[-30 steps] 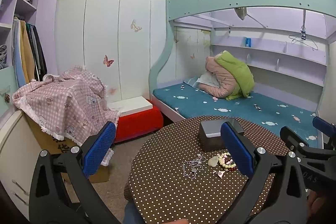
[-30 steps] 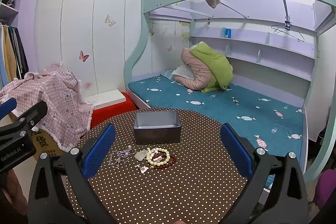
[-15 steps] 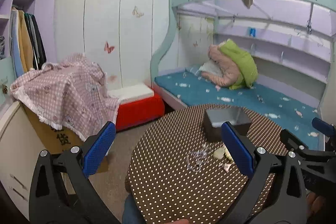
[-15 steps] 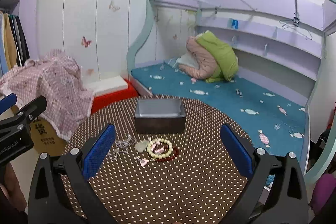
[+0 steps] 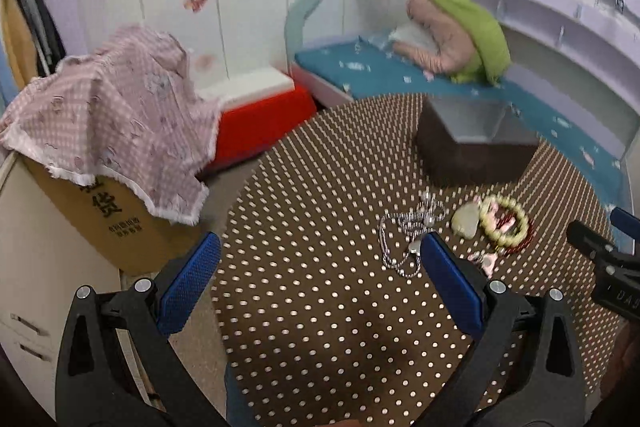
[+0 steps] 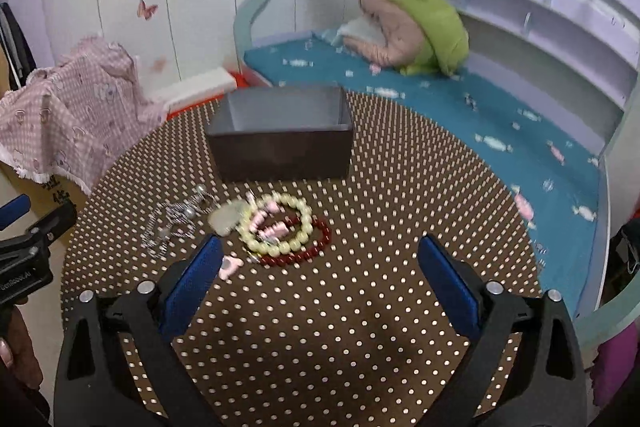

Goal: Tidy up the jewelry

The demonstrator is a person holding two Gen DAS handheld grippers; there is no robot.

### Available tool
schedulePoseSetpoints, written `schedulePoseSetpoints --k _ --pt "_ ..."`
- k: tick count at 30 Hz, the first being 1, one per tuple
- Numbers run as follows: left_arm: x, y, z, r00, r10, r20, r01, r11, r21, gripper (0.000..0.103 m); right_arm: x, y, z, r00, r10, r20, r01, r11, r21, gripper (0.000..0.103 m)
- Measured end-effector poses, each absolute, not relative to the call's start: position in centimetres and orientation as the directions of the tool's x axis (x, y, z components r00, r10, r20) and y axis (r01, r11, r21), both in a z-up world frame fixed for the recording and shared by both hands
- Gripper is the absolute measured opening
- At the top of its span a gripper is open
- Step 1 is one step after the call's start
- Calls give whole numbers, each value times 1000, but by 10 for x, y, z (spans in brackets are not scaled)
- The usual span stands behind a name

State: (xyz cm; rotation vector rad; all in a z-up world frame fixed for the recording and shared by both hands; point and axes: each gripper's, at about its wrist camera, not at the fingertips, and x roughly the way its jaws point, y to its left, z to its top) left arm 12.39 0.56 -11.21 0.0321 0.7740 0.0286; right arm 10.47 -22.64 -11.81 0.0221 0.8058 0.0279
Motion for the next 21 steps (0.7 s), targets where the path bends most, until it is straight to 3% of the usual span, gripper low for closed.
schedulePoseSetpoints --k 3,15,19,21 --pt "142 -4 -132 675 31 -737 14 998 54 99 113 -236 -131 655 44 -754 -5 999 54 83" --pt "199 -44 -185 558 16 -830 124 987 102 99 137 -245 -149 598 83 -797 -14 996 93 80" --pt "207 -46 -191 547 -43 -836 144 989 43 98 143 -245 -149 589 92 -803 -22 995 98 79" --pt "209 -41 -191 533 -99 -840 154 988 -19 82 146 -246 -149 589 94 -803 -24 995 99 78"
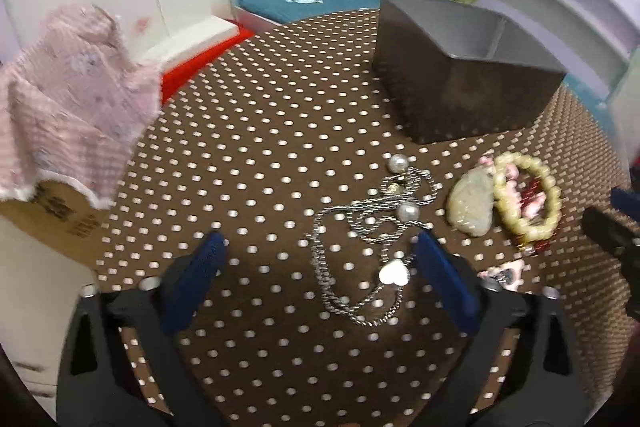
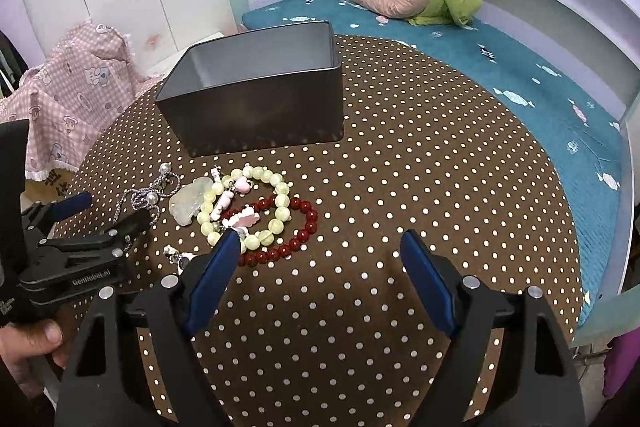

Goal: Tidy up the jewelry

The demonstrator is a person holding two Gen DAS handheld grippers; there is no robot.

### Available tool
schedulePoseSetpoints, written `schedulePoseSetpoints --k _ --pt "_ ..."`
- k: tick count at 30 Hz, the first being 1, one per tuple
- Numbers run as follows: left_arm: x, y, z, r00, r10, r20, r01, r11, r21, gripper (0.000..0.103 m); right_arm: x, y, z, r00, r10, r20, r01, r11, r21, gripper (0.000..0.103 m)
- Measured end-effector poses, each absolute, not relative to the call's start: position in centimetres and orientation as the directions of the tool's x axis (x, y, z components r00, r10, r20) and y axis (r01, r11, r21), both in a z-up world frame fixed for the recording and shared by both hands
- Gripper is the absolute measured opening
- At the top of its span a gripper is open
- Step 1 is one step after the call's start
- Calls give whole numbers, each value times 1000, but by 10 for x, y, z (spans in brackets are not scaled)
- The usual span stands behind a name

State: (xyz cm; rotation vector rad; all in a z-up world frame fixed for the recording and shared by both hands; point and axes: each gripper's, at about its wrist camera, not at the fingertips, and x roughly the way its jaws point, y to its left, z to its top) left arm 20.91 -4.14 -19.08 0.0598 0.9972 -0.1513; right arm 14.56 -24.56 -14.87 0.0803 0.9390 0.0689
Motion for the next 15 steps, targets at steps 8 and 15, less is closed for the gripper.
schedulePoseSetpoints --k 8,15 --pt "203 -46 -183 504 -235 -831 277 955 -102 1 156 -245 -148 583 103 -806 -29 994 106 76" --pt "188 -33 -151 537 -347 -769 341 923 -178 2 158 -245 -146 581 103 -807 -27 994 107 76"
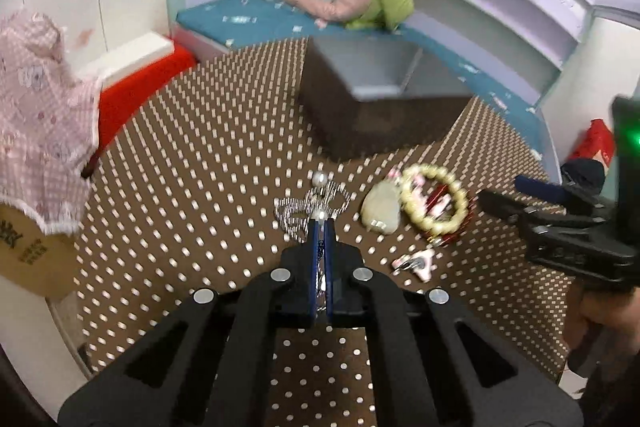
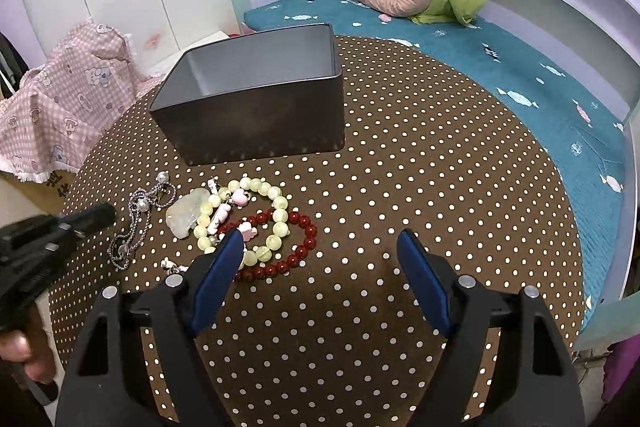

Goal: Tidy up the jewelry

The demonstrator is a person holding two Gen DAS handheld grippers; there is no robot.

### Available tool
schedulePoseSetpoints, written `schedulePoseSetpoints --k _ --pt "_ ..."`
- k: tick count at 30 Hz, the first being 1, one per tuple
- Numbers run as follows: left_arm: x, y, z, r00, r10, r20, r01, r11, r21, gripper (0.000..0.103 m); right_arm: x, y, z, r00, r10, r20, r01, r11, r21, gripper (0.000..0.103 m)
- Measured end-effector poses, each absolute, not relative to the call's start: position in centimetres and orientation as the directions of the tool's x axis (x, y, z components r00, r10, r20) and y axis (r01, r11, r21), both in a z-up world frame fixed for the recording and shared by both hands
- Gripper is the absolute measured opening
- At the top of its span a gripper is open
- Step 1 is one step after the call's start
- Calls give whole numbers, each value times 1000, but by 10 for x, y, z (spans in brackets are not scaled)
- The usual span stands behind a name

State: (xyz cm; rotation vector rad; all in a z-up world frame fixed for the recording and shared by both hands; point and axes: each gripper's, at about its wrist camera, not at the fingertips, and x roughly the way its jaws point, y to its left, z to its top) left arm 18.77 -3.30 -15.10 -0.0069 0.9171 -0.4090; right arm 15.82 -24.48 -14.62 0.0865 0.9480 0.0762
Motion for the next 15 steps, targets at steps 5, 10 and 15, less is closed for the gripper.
schedulePoseSetpoints --k 5,10,15 --pt "189 -35 -138 555 -316 -770 348 928 -130 2 161 -243 -147 580 102 -809 -29 994 105 76" --pt "190 -40 -168 505 -266 -821 287 949 -131 60 160 -242 -147 580 101 -808 -31 994 103 76" --pt "198 -42 -184 519 -224 -825 238 965 -113 63 160 -242 -150 577 105 -810 -31 994 107 76"
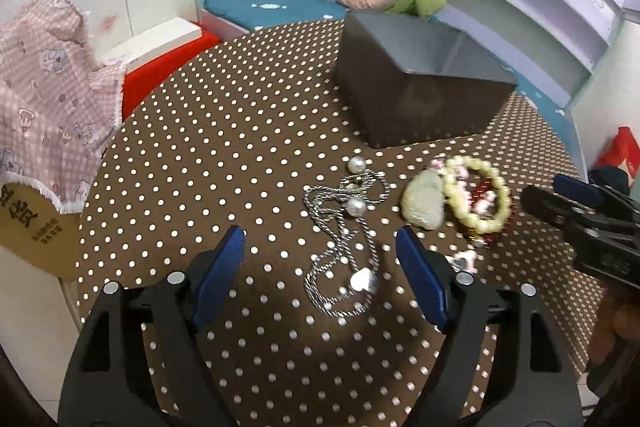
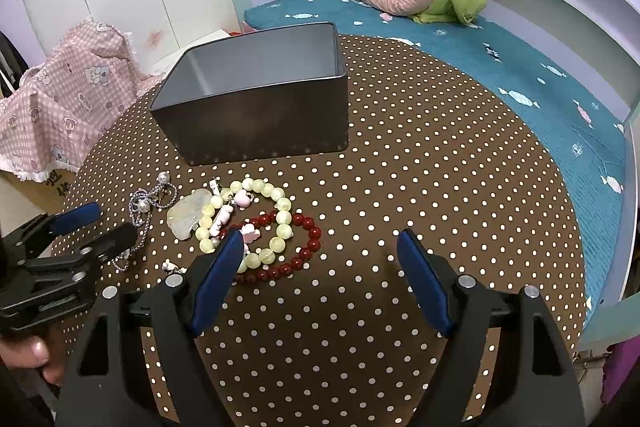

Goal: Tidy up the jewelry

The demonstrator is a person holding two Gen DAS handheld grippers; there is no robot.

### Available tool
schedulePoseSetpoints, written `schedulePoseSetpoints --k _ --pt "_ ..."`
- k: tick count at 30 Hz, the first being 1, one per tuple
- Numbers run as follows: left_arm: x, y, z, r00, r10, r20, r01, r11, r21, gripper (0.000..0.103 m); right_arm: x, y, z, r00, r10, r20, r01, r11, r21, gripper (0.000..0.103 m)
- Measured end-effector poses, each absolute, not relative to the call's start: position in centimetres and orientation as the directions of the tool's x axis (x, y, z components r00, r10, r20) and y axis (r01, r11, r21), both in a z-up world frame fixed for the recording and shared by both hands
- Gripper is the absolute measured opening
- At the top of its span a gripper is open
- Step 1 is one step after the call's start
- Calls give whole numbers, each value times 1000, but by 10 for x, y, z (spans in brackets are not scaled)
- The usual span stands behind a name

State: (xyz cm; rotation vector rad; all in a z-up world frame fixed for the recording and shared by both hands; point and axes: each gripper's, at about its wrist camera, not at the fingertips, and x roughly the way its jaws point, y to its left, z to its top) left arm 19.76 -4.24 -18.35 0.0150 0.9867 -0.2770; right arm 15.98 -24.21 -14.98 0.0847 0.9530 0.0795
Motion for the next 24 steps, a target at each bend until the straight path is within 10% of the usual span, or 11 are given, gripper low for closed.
schedulePoseSetpoints --k 6,11,13,15,16,24 --pt "192 -46 -182 518 -235 -823 284 954 -94 7 159 -248 -152 576 109 -810 -21 993 119 76" --pt "179 -43 -175 497 -275 -823 340 934 -107 3 158 -250 -152 575 118 -809 -27 992 126 76" --pt "171 -45 -176 501 -257 -827 346 935 -81 9 156 -252 -153 576 120 -808 -24 991 129 76" --pt "165 -48 -178 507 -244 -827 347 936 -63 59 156 -253 -154 575 121 -809 -21 991 133 76" --pt "161 -48 -177 517 -243 -821 345 937 -60 67 155 -254 -154 574 121 -810 -21 991 133 76" --pt "150 -56 -176 523 -259 -812 348 934 -74 83 148 -259 -153 578 118 -807 -14 991 134 76"
